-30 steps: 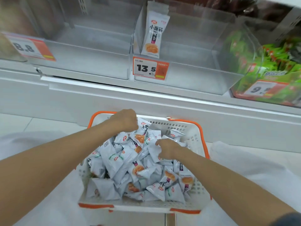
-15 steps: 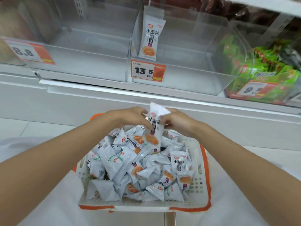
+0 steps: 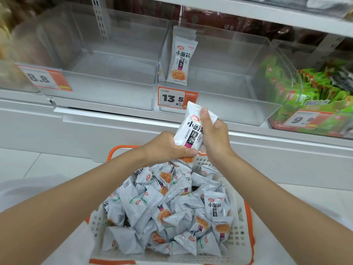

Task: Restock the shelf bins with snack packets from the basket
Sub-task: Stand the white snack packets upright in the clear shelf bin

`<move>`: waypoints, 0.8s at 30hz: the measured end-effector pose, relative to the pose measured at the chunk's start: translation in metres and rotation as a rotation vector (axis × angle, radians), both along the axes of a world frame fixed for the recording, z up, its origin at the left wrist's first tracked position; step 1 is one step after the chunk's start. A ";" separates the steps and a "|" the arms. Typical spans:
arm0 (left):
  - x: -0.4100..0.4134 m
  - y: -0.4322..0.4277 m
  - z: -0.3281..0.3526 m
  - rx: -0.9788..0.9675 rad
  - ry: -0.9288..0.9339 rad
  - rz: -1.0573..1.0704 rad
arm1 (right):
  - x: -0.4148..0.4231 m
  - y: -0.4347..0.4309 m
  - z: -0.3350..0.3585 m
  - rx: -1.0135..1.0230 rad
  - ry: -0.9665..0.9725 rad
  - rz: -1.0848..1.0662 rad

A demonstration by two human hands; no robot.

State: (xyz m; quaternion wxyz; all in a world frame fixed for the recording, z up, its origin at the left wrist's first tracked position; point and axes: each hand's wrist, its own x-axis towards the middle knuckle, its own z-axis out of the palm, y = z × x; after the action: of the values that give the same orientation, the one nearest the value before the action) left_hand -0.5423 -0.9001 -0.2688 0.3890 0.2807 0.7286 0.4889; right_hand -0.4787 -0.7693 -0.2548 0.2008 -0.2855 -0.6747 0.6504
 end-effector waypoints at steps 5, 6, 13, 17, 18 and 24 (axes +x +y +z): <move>0.003 0.001 0.006 0.017 0.006 0.000 | 0.002 0.002 0.000 -0.029 0.006 -0.050; 0.003 0.000 0.006 0.014 0.009 -0.001 | 0.002 0.002 0.000 -0.059 -0.003 -0.050; 0.001 -0.010 0.005 -0.062 0.059 -0.088 | 0.008 0.017 0.016 -0.103 -0.024 0.202; 0.000 -0.006 0.007 -0.043 0.051 -0.051 | 0.006 0.022 0.016 -0.122 0.037 0.088; 0.000 -0.005 0.008 -0.035 0.046 -0.047 | 0.005 0.023 0.017 -0.131 0.042 0.077; -0.001 -0.009 0.004 0.087 0.037 0.100 | 0.011 0.020 0.017 -0.281 0.038 0.329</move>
State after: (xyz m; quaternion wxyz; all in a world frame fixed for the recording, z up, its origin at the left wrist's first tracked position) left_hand -0.5430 -0.9089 -0.2644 0.3382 0.2694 0.7268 0.5337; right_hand -0.4673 -0.7492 -0.2382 0.0629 -0.1846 -0.6111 0.7671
